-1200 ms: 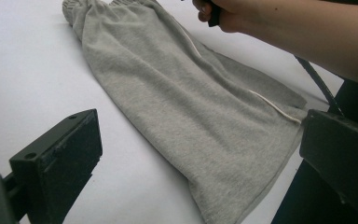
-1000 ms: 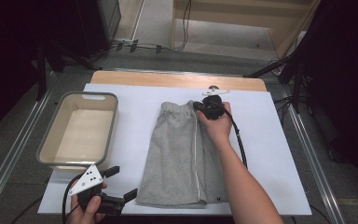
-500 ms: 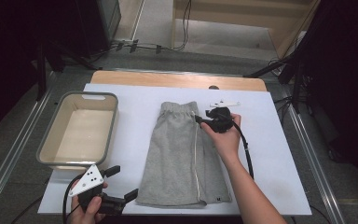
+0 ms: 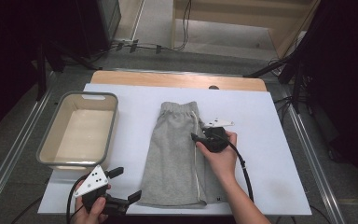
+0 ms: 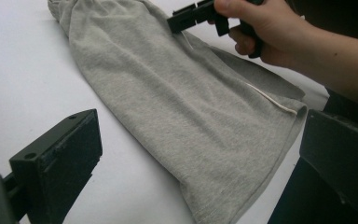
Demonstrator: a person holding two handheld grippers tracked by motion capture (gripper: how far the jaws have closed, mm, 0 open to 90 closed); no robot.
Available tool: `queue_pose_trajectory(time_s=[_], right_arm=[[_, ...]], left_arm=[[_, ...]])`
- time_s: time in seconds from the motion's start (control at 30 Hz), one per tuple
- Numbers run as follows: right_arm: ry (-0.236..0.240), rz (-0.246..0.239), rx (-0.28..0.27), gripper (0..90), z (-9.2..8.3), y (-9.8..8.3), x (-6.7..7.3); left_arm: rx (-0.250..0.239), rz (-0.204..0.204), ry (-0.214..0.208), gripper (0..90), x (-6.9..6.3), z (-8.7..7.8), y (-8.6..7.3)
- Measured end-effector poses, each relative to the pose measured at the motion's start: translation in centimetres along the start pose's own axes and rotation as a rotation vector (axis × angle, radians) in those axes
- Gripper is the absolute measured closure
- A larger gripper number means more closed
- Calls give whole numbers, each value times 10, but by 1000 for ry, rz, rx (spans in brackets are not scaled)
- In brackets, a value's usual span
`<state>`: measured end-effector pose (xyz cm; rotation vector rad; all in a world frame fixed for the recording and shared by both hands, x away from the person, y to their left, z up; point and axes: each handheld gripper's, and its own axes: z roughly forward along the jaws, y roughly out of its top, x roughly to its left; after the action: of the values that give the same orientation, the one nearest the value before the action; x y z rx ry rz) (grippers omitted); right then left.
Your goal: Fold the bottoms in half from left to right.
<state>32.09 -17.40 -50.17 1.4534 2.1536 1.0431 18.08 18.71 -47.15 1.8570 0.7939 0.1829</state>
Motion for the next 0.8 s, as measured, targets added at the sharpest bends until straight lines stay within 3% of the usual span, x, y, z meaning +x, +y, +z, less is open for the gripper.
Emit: queue_pose_trajectory(time_s=[0.2, 0.3, 0.47, 0.6, 0.73, 0.8], right_arm=[[77, 42, -32, 729, -4, -6, -11], [120, 64, -41, 806, -9, -5, -18], [134, 83, -68, 821, -23, -1, -24], [113, 60, -76, 821, -34, 4, -27], [79, 78, -29, 808, -27, 1, -38], [70, 86, -23, 714, -22, -5, -42]], left_arm=[[10, 4, -6, 0, -1, 3, -1], [9, 3, -8, 0, -1, 3, -1], [8, 1, -6, 0, -1, 2, -1], [10, 0, -9, 0, -1, 3, -1], [17, 4, -14, 0, -2, 4, -2], [17, 7, -16, 0, -2, 4, -2]])
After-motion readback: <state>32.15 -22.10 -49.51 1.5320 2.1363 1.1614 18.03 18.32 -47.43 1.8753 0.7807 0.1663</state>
